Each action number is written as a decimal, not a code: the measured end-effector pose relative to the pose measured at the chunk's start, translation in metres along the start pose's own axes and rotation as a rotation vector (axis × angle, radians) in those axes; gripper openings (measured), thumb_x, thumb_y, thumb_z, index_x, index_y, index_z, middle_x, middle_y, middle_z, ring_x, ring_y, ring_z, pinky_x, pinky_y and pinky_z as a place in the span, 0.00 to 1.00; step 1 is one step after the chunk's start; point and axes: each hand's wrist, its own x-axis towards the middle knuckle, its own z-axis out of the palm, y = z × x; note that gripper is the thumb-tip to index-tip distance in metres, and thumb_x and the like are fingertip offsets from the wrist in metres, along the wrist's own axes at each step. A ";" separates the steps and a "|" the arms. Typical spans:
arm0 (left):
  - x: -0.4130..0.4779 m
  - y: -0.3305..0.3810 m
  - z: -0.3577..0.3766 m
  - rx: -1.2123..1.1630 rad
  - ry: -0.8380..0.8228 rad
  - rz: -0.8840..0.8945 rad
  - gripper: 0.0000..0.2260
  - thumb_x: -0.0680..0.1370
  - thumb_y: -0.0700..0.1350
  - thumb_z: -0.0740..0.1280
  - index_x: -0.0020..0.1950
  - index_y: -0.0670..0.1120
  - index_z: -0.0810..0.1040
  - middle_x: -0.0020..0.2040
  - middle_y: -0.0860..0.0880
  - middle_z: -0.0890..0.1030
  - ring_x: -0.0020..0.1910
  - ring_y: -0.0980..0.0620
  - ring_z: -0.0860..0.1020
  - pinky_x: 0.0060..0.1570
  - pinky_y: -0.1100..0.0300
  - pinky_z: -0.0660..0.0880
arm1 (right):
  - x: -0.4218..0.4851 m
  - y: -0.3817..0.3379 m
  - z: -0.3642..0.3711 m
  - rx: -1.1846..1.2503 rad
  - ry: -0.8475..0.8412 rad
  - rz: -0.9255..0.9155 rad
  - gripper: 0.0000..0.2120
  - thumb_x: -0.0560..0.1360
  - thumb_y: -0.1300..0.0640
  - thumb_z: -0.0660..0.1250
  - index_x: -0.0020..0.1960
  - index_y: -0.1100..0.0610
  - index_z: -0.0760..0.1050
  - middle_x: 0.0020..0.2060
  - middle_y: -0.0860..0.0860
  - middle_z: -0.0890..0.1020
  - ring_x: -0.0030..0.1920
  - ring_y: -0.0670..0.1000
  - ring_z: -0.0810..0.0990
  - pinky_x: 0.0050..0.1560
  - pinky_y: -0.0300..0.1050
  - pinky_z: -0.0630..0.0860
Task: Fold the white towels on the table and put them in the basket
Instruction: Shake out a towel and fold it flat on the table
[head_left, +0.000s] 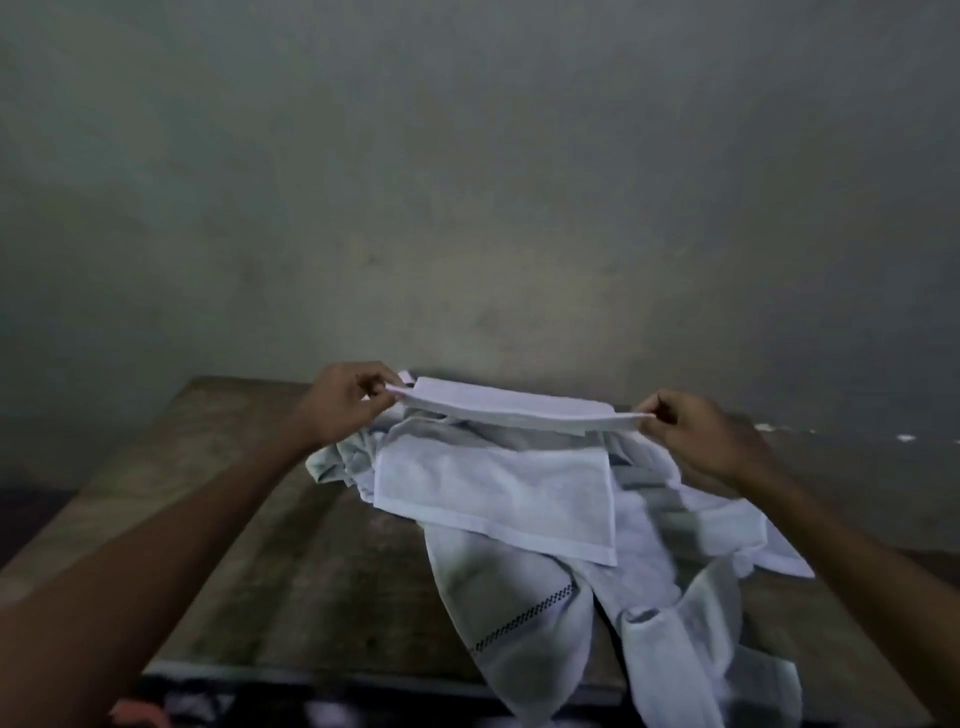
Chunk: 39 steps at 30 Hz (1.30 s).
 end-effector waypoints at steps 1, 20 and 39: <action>-0.014 -0.004 0.009 0.016 -0.014 -0.002 0.05 0.69 0.53 0.66 0.41 0.58 0.80 0.36 0.53 0.82 0.36 0.59 0.78 0.38 0.68 0.70 | -0.011 0.001 0.008 -0.028 -0.029 -0.005 0.06 0.74 0.63 0.67 0.40 0.55 0.78 0.33 0.48 0.78 0.31 0.42 0.72 0.33 0.27 0.67; -0.100 -0.068 0.079 0.268 0.019 -0.083 0.10 0.72 0.42 0.72 0.52 0.51 0.83 0.47 0.49 0.84 0.45 0.49 0.80 0.44 0.51 0.77 | -0.087 0.042 0.104 0.003 0.015 -0.276 0.04 0.71 0.59 0.68 0.44 0.57 0.80 0.41 0.50 0.80 0.44 0.42 0.77 0.46 0.28 0.70; -0.094 -0.059 0.082 0.544 -0.004 0.216 0.19 0.68 0.58 0.67 0.49 0.46 0.83 0.46 0.48 0.81 0.43 0.46 0.77 0.38 0.54 0.68 | -0.081 0.045 0.109 -0.263 0.046 -0.406 0.13 0.70 0.54 0.59 0.46 0.58 0.80 0.41 0.51 0.81 0.41 0.53 0.79 0.41 0.43 0.71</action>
